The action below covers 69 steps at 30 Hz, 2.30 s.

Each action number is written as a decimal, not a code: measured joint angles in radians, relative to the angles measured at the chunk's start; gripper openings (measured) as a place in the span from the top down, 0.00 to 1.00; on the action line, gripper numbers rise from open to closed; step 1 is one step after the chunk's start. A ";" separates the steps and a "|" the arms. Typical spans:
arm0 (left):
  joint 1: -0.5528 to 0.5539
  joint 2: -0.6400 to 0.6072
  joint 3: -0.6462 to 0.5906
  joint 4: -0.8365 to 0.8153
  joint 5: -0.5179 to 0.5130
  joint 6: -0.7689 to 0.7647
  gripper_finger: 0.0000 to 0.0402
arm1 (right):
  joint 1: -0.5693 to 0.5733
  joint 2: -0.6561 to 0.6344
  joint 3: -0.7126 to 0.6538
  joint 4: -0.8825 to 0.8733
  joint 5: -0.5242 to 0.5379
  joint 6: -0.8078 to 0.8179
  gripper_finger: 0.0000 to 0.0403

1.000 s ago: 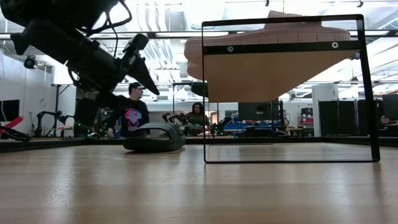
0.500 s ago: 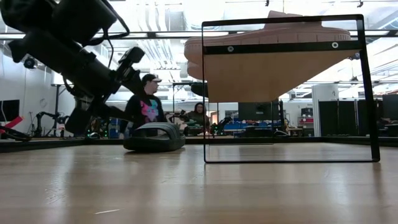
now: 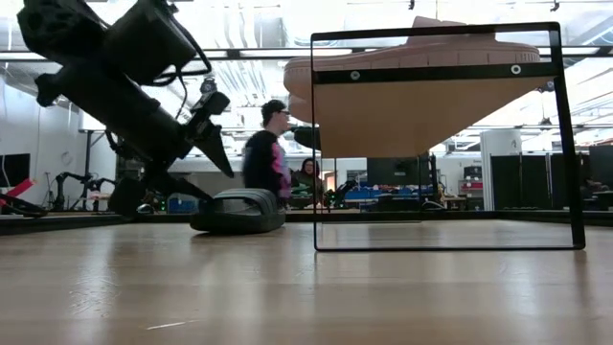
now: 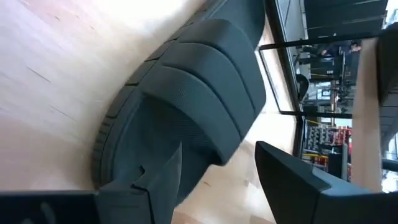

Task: Pick and place slides into the shelf
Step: Put the black slipper on the shelf

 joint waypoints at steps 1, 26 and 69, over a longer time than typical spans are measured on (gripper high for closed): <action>0.002 0.010 0.000 0.008 0.003 0.000 0.53 | 0.000 0.000 0.000 0.003 0.000 0.000 0.98; 0.054 0.081 0.006 0.063 -0.010 0.004 0.53 | 0.000 0.045 0.000 0.012 0.000 0.027 0.98; 0.094 0.079 0.010 0.095 -0.032 0.102 0.89 | 0.000 0.045 0.000 0.011 0.000 0.023 0.98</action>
